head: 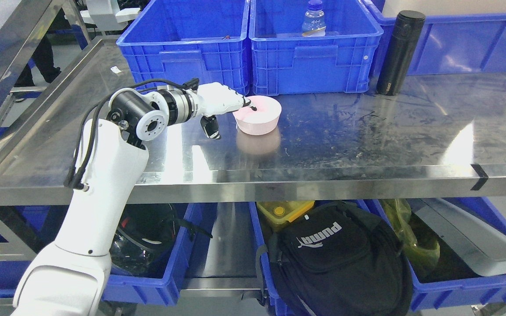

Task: Stack pink IKEA bowl on shelf middle layer
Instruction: 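Close the left hand fingers around the pink bowl's rim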

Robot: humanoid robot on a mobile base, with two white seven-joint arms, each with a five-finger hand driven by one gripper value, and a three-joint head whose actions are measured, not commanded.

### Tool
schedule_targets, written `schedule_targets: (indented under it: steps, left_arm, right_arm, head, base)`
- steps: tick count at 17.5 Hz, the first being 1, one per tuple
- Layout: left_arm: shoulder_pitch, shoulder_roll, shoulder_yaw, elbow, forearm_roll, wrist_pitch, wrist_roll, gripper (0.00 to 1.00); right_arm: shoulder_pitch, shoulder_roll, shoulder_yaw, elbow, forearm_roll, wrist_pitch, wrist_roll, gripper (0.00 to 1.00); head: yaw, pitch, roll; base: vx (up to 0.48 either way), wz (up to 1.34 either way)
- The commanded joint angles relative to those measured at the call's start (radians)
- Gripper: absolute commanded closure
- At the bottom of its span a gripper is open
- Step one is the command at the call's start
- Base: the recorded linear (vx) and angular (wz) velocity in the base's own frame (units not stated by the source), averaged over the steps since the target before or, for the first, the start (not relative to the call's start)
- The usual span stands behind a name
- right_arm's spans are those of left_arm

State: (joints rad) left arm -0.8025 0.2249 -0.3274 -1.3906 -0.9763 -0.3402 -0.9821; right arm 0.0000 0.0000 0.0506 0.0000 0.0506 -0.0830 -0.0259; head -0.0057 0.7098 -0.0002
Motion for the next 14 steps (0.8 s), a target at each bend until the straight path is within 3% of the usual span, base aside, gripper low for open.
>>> schedule_targets:
  steps: [1,7,11,14]
  left_arm:
    - [-0.066,-0.137,-0.059,0.222,-0.065,0.004,0.002,0.27]
    - [-0.121,-0.2,-0.061,0.366,-0.081,0.003,0.02,0.36]
    - [-0.13,-0.207,-0.061,0.429,-0.081,0.003,0.068,0.45]
    - [-0.15,-0.205,-0.053,0.449,-0.081,0.003,0.091,0.46]
  right_arm:
    - [0.021,-0.017,0.0,-0.018,0.0,0.0,0.0,0.0]
    - [0.021,-0.017,0.0,-0.018,0.0,0.0,0.0,0.0]
    - [0.021,-0.017,0.0,-0.018,0.0,0.0,0.0,0.0]
    - [0.021,-0.017,0.0,-0.018,0.0,0.0,0.0,0.0]
  head:
    - [0.0,0.0,0.0]
    - [0.0,0.0,0.0]
    - [0.0,0.0,0.0]
    - [0.0,0.0,0.0]
  base:
    - [0.0,0.0]
    - [0.0,0.0]
    - [0.0,0.0]
    - [0.0,0.0]
